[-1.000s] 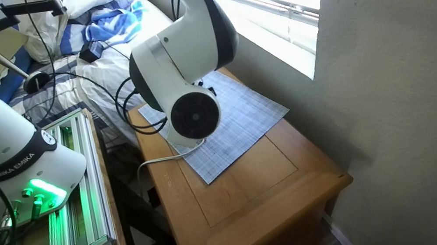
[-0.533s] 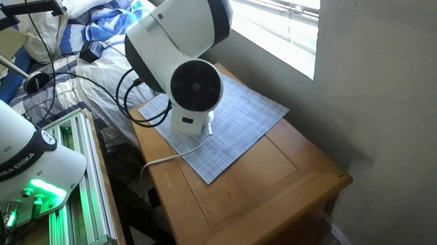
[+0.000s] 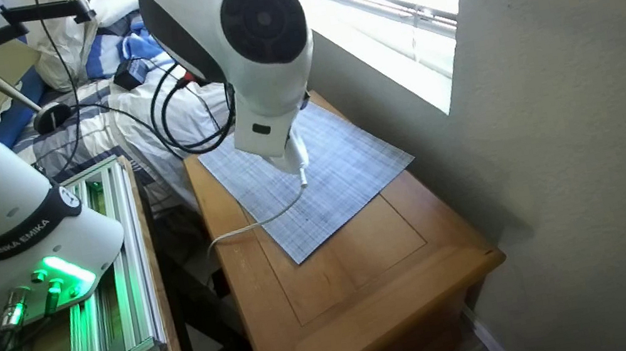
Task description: Lay the pressing iron down
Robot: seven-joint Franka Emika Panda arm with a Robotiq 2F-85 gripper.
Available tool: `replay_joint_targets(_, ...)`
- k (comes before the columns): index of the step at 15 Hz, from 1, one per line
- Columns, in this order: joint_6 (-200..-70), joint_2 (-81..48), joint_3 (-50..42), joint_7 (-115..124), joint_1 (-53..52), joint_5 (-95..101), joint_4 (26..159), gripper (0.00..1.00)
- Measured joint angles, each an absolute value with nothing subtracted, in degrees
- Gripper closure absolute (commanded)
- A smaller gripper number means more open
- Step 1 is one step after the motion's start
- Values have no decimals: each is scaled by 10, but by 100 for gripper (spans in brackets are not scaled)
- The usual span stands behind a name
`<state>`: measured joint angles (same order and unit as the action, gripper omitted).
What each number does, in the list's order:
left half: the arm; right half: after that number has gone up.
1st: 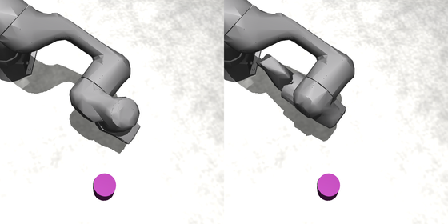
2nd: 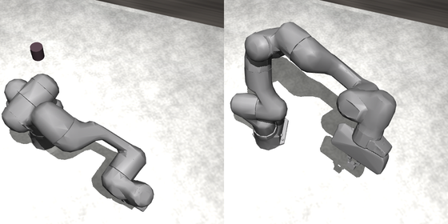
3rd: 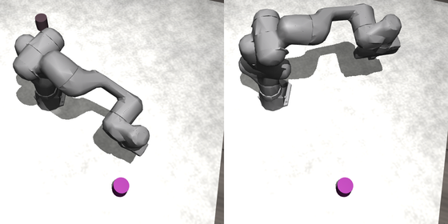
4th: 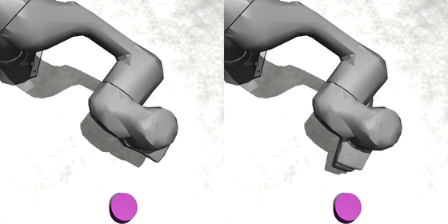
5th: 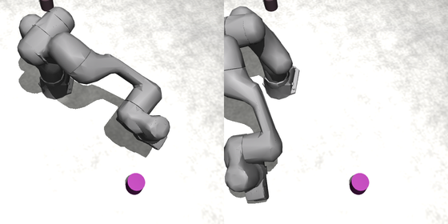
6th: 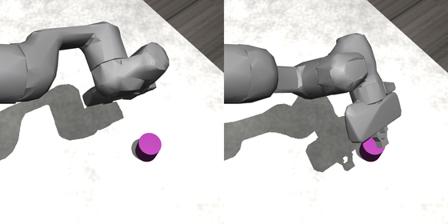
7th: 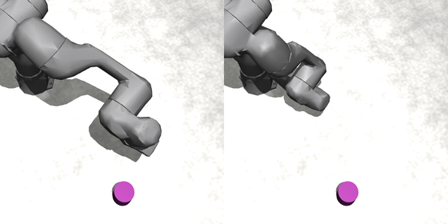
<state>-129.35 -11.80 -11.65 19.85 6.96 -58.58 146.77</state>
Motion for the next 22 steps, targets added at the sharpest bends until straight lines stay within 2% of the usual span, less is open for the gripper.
replay_joint_targets(9, -1439, -69, -103, 463, 27, -381, 1496, 98)
replay_joint_targets(10, -1449, -68, -100, 485, 25, -358, 1498, 93)
replay_joint_targets(14, -1455, -64, -92, 512, 22, -329, 1499, 93)
replay_joint_targets(15, -1455, -64, -92, 512, 22, -329, 1499, 98)
replay_joint_targets(18, -1458, -70, -90, 515, 23, -322, 1500, 98)
replay_joint_targets(22, -1523, -94, -79, 619, -7, -203, 1518, 98)
